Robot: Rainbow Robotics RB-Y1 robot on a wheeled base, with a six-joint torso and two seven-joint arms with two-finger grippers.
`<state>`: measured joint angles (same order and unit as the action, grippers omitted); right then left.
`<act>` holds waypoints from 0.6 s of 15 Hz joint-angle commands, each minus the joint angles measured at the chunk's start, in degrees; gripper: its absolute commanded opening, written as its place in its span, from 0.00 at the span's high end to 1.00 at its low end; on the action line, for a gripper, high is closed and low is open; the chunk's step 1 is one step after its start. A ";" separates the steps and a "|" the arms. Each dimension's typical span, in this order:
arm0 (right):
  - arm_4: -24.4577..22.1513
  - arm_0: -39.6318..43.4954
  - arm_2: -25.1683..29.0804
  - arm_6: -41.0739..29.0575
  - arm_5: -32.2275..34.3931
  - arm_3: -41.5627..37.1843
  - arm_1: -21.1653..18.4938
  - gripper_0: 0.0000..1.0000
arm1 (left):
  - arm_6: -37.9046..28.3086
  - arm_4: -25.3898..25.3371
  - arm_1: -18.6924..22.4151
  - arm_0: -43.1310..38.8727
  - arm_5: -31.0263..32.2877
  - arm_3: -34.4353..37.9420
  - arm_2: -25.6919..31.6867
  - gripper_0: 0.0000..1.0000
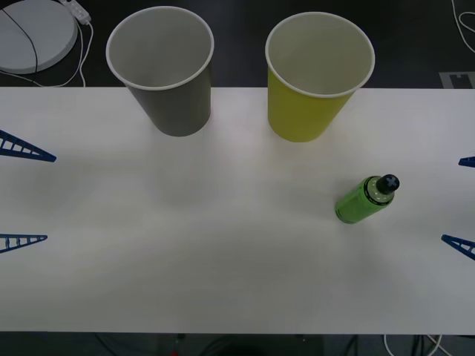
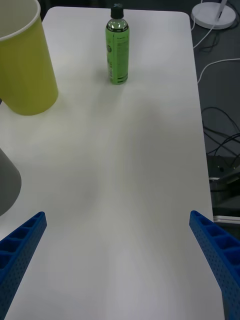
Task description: Put the can into the green bin and the plastic bottle into the gray bin
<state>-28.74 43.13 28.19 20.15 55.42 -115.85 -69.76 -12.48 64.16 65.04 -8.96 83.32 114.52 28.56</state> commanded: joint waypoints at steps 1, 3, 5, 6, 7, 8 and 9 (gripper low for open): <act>0.44 3.27 1.35 0.86 -1.46 0.97 1.82 0.00 | 0.00 0.00 0.00 0.00 0.00 0.00 0.00 0.00; 0.62 4.06 1.26 0.77 -2.07 2.38 3.40 0.00 | 0.00 0.00 0.00 0.00 0.00 0.00 0.00 0.00; 0.62 4.33 0.56 0.42 -2.25 4.40 4.98 0.00 | 0.00 0.00 0.00 0.00 0.00 0.00 0.00 0.00; 0.97 4.50 0.12 0.77 -2.42 5.19 5.51 0.00 | 0.00 0.00 0.00 0.00 0.00 0.00 0.00 0.00; 1.32 4.68 -0.41 0.86 -2.51 5.98 5.95 0.00 | 0.00 0.00 0.00 0.00 0.00 0.00 0.00 0.00; 2.02 5.12 -0.94 0.94 -2.51 6.69 6.39 0.00 | 0.00 0.00 0.00 0.00 0.00 0.00 0.00 0.00; 2.29 5.29 -1.55 1.03 -2.51 7.21 6.74 0.00 | 0.00 0.00 0.00 0.00 0.00 0.00 0.00 0.00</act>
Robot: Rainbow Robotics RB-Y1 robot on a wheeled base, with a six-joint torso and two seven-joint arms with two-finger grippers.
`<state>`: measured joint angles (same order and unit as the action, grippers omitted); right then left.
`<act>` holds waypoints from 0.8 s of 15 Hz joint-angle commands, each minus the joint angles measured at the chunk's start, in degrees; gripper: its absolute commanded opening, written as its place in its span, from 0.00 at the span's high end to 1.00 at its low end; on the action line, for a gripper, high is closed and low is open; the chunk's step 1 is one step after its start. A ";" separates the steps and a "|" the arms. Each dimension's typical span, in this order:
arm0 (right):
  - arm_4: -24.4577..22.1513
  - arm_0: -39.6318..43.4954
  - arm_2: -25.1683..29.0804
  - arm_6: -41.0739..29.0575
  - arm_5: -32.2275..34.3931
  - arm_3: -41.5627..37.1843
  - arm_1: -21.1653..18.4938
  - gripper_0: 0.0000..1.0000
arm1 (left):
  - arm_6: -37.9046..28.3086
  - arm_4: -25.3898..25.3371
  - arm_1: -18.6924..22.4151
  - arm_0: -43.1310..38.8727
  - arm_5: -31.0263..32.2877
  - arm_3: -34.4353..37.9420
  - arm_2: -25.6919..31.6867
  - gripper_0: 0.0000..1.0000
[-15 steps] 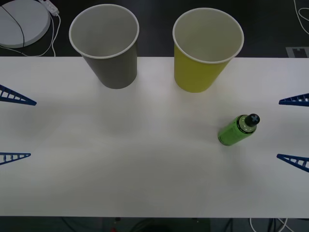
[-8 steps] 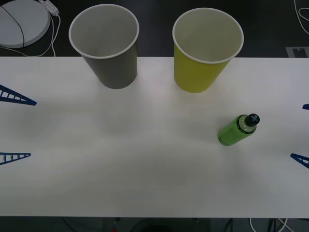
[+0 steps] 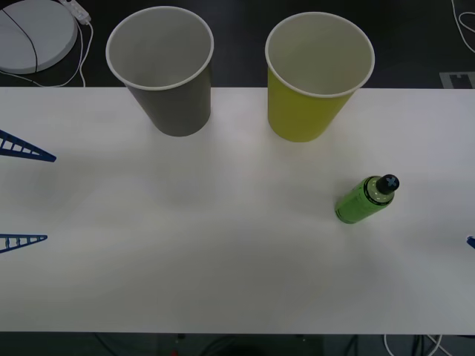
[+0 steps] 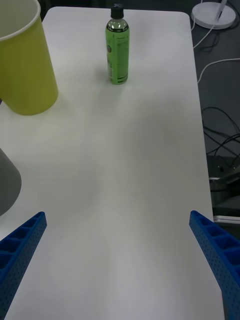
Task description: Put the can into the green bin and the plastic bottle into the gray bin
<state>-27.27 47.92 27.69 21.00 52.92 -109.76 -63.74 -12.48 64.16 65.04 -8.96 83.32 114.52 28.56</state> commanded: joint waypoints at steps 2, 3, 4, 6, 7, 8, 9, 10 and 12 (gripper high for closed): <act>2.22 1.04 -2.73 0.53 -0.01 3.06 1.51 0.00 | 0.00 0.00 0.00 0.00 0.00 0.00 0.00 0.00; 3.10 1.04 -3.52 0.80 -0.01 4.02 1.51 0.00 | 0.00 0.00 0.00 0.00 0.00 0.00 0.00 0.00; 3.54 0.95 -4.48 1.41 -0.10 5.08 1.51 0.00 | 0.00 0.00 0.00 0.00 0.00 0.00 0.00 0.00; 3.45 0.86 -5.27 2.64 -0.19 6.22 2.21 0.00 | 0.00 0.00 0.00 0.00 0.00 0.00 0.00 0.00; 3.54 0.86 -5.54 3.26 -0.27 6.48 2.48 0.00 | 0.00 0.00 0.00 0.00 0.00 0.00 0.00 0.00; 3.54 0.68 -6.07 3.96 -0.45 6.66 2.74 0.00 | 0.00 0.00 0.00 0.00 0.00 0.00 0.00 0.00; 3.54 0.24 -6.59 4.67 -0.71 6.75 3.00 0.00 | 0.00 0.00 0.00 0.00 0.00 0.00 0.00 0.00; 3.45 -0.20 -7.12 5.28 -0.98 7.01 3.27 0.00 | 0.00 0.00 0.00 0.00 0.00 0.00 0.00 0.00; 3.45 -1.95 -9.32 6.86 -1.42 8.68 3.80 0.00 | 0.00 0.00 0.00 0.00 0.00 0.00 0.00 0.00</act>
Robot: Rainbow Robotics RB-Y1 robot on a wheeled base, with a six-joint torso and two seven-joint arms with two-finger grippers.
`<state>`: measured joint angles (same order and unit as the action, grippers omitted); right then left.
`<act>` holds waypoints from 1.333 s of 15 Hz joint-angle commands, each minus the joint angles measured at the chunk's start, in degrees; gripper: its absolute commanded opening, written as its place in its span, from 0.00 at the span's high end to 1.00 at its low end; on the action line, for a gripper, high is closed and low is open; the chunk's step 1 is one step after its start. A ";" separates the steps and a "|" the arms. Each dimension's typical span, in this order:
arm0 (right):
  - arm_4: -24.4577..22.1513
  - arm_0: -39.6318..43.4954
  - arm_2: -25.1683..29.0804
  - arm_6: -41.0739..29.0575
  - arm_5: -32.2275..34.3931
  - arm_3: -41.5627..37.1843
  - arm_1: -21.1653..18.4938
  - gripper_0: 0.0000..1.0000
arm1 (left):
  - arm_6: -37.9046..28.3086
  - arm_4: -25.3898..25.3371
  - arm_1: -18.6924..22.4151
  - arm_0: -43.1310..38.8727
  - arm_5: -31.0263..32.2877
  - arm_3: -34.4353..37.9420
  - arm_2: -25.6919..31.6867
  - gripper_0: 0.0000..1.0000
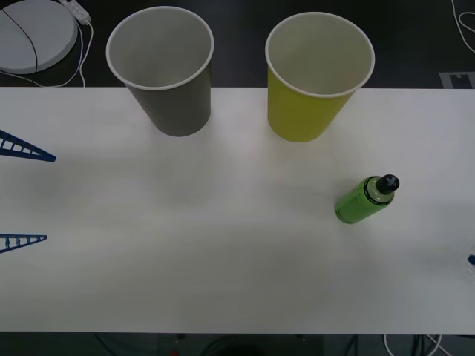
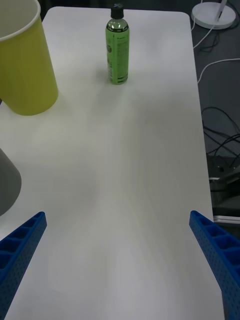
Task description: Put the can into the green bin and the plastic bottle into the gray bin
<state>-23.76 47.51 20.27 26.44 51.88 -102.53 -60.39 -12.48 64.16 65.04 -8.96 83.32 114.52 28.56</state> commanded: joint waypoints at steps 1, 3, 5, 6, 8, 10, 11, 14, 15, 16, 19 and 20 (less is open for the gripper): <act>-0.06 -2.60 -2.78 2.12 -0.29 2.51 0.71 0.00 | 0.00 0.00 0.00 0.00 0.00 0.00 0.00 0.00; -0.06 -4.53 -4.80 3.26 -0.38 4.18 1.15 0.00 | 0.00 0.00 0.00 0.00 0.00 0.00 0.00 0.00; -0.06 -6.55 -7.00 4.06 -0.38 5.41 1.77 0.00 | 0.00 0.00 0.00 0.00 0.00 0.00 0.00 0.00; -0.06 -7.60 -8.06 4.58 -0.38 6.11 2.03 0.00 | 0.00 0.00 0.00 0.00 0.00 0.00 0.00 0.00; -0.06 -10.07 -10.60 5.37 -0.73 7.69 2.21 0.00 | 0.00 0.00 0.00 0.00 0.00 0.00 0.00 0.00; -0.06 -12.70 -13.07 6.52 -1.08 9.19 2.74 0.00 | 0.00 0.00 0.00 0.00 0.00 0.00 0.00 0.00; -0.06 -13.76 -13.86 6.96 -1.17 9.80 2.82 0.00 | 0.00 0.00 0.00 0.00 0.00 0.00 0.00 0.00; -1.20 -16.31 -15.44 8.63 -2.40 10.07 3.79 0.00 | 0.00 0.00 0.00 0.00 0.00 0.00 0.00 0.00; -2.26 -17.10 -15.53 8.80 -2.75 10.07 4.23 0.00 | 0.00 0.00 0.00 0.00 0.00 0.00 0.00 0.00; -3.22 -17.98 -15.97 8.98 -3.37 10.15 4.58 0.00 | 0.00 0.00 0.00 0.00 0.00 0.00 0.00 0.00; -3.22 -20.44 -19.04 9.50 -5.74 10.15 4.67 0.00 | 0.00 0.00 0.00 0.00 0.00 0.00 0.00 0.00; -3.22 -21.23 -19.92 9.68 -6.44 10.07 4.67 0.00 | 0.00 0.00 0.00 0.00 0.00 0.00 0.00 0.00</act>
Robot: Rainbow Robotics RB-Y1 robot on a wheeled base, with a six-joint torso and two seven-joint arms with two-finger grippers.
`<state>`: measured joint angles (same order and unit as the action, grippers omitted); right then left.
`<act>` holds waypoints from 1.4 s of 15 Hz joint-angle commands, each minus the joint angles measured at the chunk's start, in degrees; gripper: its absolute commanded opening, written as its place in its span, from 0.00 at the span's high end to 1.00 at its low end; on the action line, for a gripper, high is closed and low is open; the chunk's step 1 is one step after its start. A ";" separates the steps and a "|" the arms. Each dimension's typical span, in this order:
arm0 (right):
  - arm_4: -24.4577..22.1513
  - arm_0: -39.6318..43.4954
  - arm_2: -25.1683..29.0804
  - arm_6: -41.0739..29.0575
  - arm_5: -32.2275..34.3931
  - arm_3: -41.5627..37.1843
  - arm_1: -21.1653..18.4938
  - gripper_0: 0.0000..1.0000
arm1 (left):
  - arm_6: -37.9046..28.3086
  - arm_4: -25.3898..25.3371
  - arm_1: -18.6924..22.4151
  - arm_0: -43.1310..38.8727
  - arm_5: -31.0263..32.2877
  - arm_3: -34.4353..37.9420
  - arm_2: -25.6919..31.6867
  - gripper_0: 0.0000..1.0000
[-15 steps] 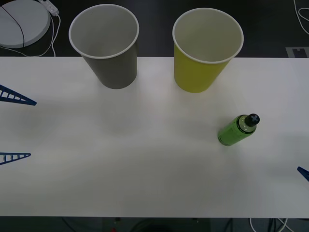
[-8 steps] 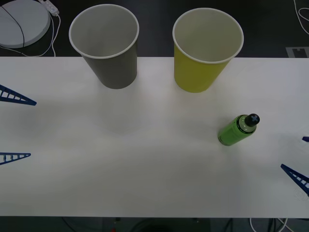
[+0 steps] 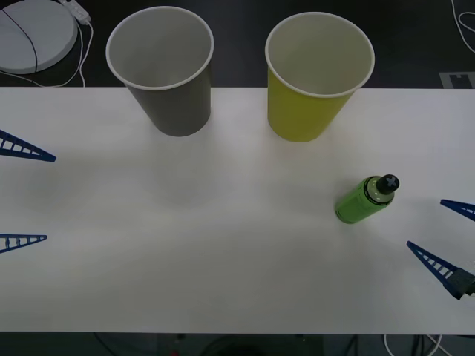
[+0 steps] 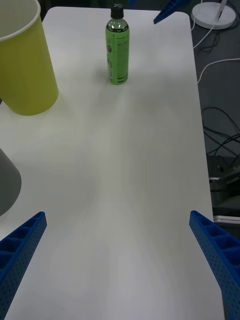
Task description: Put the can into the green bin and the plastic bottle into the gray bin
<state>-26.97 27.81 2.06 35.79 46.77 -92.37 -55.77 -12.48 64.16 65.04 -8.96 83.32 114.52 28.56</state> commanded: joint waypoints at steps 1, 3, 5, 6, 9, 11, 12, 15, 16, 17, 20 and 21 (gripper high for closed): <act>-0.02 -2.32 -2.59 0.51 -1.94 -0.01 0.22 0.00 | 0.00 0.00 0.00 0.00 0.00 0.00 0.00 0.00; -0.02 -4.17 -4.78 0.86 -3.61 -0.01 0.31 0.00 | 0.00 0.00 0.00 0.00 0.00 0.00 0.00 0.00; -0.02 -5.57 -6.19 1.21 -4.76 -0.01 0.49 0.00 | 0.00 0.00 0.00 0.00 0.00 0.00 0.00 0.00; -0.02 -6.37 -7.07 1.39 -5.46 -0.01 0.66 0.00 | 0.00 0.00 0.00 0.00 0.00 0.00 0.00 0.00; -0.02 -9.62 -10.67 1.74 -7.13 -0.01 0.66 0.00 | 0.00 0.00 0.00 0.00 0.00 0.00 0.00 0.00; -0.02 -11.55 -12.61 1.83 -8.45 -0.01 0.66 0.00 | 0.00 0.00 0.00 0.00 0.00 0.00 0.00 0.00; -0.02 -12.61 -13.57 1.92 -9.24 -0.01 0.66 0.00 | 0.00 0.00 0.00 0.00 0.00 0.00 0.00 0.00; 0.07 -14.80 -15.24 1.92 -11.44 -0.01 1.02 0.00 | 0.00 0.00 0.00 0.00 0.00 0.00 0.00 0.00; 0.07 -15.51 -15.77 1.92 -12.05 -0.10 1.02 0.00 | 0.00 0.00 0.00 0.00 0.00 0.00 0.00 0.00; -0.02 -16.39 -16.56 1.92 -12.75 -0.01 1.02 0.00 | 0.00 0.00 0.00 0.00 0.00 0.00 0.00 0.00; 0.07 -18.06 -18.06 1.92 -14.25 -0.01 1.02 0.00 | 0.00 0.00 0.00 0.00 0.00 0.00 0.00 0.00; 0.16 -18.49 -18.41 1.92 -14.60 -0.01 1.10 0.00 | 0.00 0.00 0.00 0.00 0.00 0.00 0.00 0.00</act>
<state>-26.89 9.65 -16.07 37.69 32.44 -92.37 -54.71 -12.48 64.16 65.04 -8.96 83.32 114.52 28.56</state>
